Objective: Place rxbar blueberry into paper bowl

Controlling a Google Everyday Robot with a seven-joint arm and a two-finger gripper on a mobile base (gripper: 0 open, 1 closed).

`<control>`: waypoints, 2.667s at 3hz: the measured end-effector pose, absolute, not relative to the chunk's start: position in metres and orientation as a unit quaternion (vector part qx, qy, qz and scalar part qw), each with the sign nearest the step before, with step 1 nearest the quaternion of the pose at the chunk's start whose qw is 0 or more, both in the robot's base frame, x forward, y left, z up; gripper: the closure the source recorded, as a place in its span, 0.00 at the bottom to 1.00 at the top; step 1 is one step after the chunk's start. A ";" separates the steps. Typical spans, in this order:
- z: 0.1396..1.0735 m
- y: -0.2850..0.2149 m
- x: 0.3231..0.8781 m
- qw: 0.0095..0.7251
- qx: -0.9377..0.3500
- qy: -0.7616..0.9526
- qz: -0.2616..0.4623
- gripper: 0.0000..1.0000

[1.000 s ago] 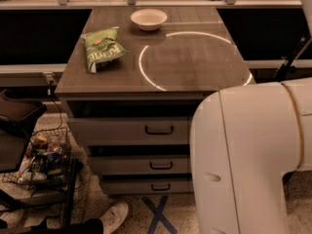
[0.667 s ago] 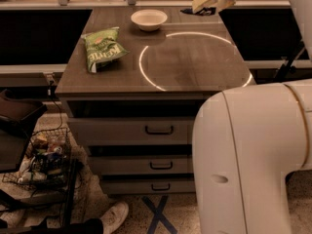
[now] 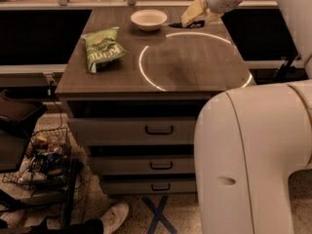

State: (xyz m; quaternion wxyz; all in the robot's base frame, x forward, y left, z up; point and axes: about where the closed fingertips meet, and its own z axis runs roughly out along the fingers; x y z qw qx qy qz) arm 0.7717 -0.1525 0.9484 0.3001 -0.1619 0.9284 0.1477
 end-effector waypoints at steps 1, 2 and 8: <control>0.944 -0.145 0.782 0.306 -0.169 0.926 0.142 1.00; 0.941 -0.132 0.808 0.336 -0.193 0.911 0.139 1.00; 0.907 -0.058 0.898 0.413 -0.278 0.860 0.107 1.00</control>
Offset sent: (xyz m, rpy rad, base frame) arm 0.0782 0.0303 0.0019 -0.0281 -0.2126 0.0915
